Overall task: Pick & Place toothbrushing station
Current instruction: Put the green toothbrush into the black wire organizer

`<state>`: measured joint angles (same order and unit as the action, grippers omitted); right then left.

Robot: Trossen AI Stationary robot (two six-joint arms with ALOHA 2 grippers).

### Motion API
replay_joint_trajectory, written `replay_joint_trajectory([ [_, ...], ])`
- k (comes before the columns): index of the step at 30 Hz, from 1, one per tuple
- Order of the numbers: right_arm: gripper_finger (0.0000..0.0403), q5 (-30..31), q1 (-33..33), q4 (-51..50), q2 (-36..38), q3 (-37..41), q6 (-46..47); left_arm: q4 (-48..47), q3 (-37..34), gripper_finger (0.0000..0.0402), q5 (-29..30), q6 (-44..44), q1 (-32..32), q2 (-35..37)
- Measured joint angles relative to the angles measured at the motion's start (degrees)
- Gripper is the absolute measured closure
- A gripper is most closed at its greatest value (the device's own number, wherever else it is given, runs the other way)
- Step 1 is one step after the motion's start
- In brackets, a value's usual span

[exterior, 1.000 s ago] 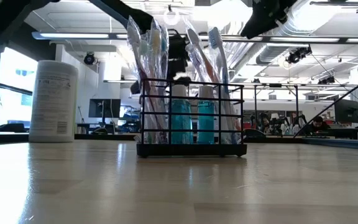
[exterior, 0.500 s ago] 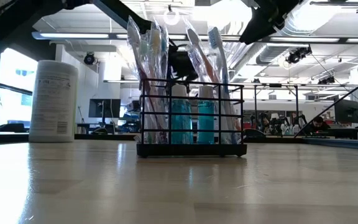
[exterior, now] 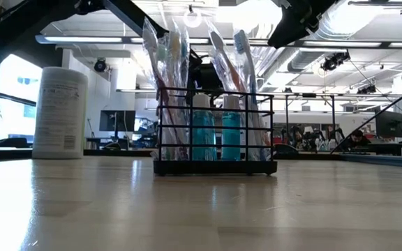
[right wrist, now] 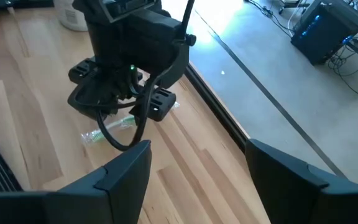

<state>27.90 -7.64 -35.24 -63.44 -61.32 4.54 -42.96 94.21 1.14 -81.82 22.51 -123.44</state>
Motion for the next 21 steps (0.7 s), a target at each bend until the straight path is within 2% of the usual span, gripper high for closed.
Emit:
replay_joint_trajectory([
  [5,0.0149,-0.02,0.00,0.38,0.00,0.00,-0.02,-0.06,-0.03,0.0138,-0.88,0.23,0.75,-0.08],
  [9,0.0149,-0.46,0.00,0.35,0.00,0.00,0.15,-0.89,-0.02,0.0165,0.29,0.21,0.67,-0.11],
  [15,0.0149,-2.90,0.02,0.58,0.00,0.00,0.17,-1.63,-0.11,0.0241,0.27,-0.05,0.74,-0.19],
  [21,0.0149,-2.99,0.02,1.31,0.00,0.00,0.17,-1.69,-0.15,0.0343,0.49,-0.32,0.73,-0.26],
])
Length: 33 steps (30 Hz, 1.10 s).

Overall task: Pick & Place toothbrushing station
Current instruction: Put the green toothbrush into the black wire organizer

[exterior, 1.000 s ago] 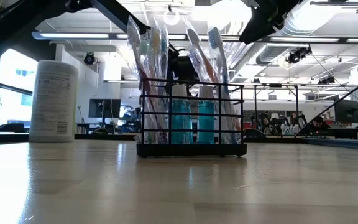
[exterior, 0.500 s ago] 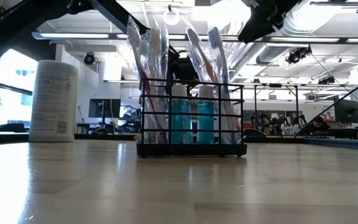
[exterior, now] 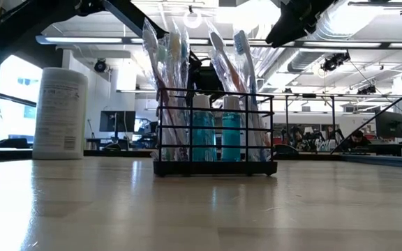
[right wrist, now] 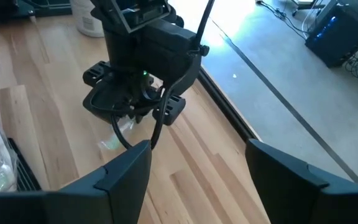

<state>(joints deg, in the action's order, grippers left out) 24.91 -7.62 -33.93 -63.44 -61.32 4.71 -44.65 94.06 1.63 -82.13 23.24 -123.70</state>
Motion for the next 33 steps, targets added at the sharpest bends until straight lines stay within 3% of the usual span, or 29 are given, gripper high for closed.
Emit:
replay_joint_trajectory([
  [3,0.0149,0.00,-0.02,0.20,0.00,0.00,0.00,-0.61,0.11,0.0386,0.66,-0.37,-0.02,-1.06],
  [10,0.0149,-0.03,-0.01,0.40,0.00,0.00,0.55,-0.90,0.18,0.0392,5.19,1.74,-1.98,-0.94],
  [15,0.0149,-0.01,-0.01,0.67,0.00,0.00,1.21,-3.34,0.63,0.0392,9.92,10.03,-3.29,1.92],
  [27,0.0149,0.20,0.00,4.68,0.02,0.02,-0.31,-5.05,0.85,0.0392,17.18,22.82,-5.16,22.25],
  [30,0.0149,-0.86,0.00,4.44,0.02,0.00,-1.00,-5.37,0.90,0.0392,14.77,29.06,-5.66,28.10],
  [33,0.0149,-2.53,0.00,5.05,0.02,0.02,-1.33,-5.34,0.90,0.0392,8.60,38.38,-6.11,34.09],
])
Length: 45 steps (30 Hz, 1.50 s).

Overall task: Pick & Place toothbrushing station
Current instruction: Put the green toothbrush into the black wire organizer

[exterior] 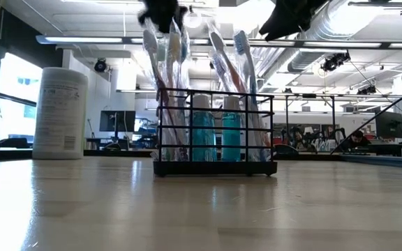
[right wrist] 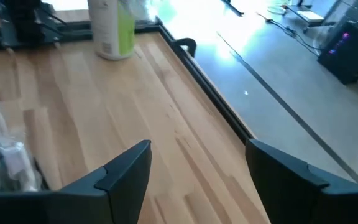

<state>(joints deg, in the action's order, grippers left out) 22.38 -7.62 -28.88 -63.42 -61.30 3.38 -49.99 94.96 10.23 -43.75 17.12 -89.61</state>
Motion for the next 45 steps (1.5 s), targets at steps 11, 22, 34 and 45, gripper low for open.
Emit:
replay_joint_trajectory([
  [11,0.0149,-3.78,0.77,1.98,0.48,0.00,2.42,17.95,-10.91,0.0392,-4.16,29.35,-10.91,16.94],
  [22,0.0149,-4.77,5.60,-2.89,0.87,0.00,12.42,35.30,-25.06,0.0392,22.87,30.28,-36.76,27.35],
  [34,0.0149,9.75,16.48,-9.86,1.42,0.02,26.20,61.71,-37.50,0.0392,30.95,32.28,-51.53,23.75],
  [45,0.0149,21.68,31.02,-10.56,1.20,0.02,33.02,93.96,-53.78,0.0392,31.05,31.63,-51.67,18.59],
])
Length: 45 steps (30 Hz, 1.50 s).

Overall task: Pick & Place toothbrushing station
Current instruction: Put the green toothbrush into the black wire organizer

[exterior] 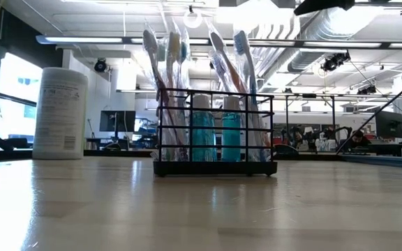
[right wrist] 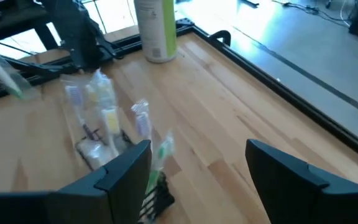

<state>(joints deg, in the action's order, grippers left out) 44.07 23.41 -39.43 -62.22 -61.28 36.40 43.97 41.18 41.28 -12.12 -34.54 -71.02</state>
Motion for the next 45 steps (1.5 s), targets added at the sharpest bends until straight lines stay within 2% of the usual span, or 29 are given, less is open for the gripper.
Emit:
replay_joint_trajectory([
  [5,0.0149,2.61,5.16,-1.01,0.02,0.96,4.28,6.89,-2.14,0.0392,2.13,0.63,0.04,-5.12],
  [11,0.0149,5.28,9.56,-0.62,0.00,4.61,9.24,16.78,-2.26,0.0392,7.23,-0.25,0.18,-14.53],
  [18,0.0149,8.89,13.35,2.74,-0.02,9.17,13.09,27.09,-2.26,0.0392,10.90,2.64,3.46,-22.07],
  [21,0.0149,10.53,15.24,4.30,-0.02,10.43,13.27,26.53,-2.46,0.0392,14.67,3.83,3.94,-23.31],
  [26,0.0149,11.82,18.09,8.11,-0.02,12.09,13.33,26.59,-2.57,0.0392,15.16,4.19,2.92,-23.52],
  [30,0.0149,12.08,20.03,10.32,-0.02,12.96,13.33,23.47,-2.59,0.0392,20.06,6.20,0.84,-23.52],
  [34,0.0149,12.23,21.53,11.70,-0.02,13.60,13.33,20.51,-2.59,0.0392,20.42,11.44,0.77,-24.25],
  [45,0.0149,14.53,24.26,13.53,-0.93,13.57,13.47,20.15,-2.59,0.0392,20.26,17.18,3.17,-30.79],
])
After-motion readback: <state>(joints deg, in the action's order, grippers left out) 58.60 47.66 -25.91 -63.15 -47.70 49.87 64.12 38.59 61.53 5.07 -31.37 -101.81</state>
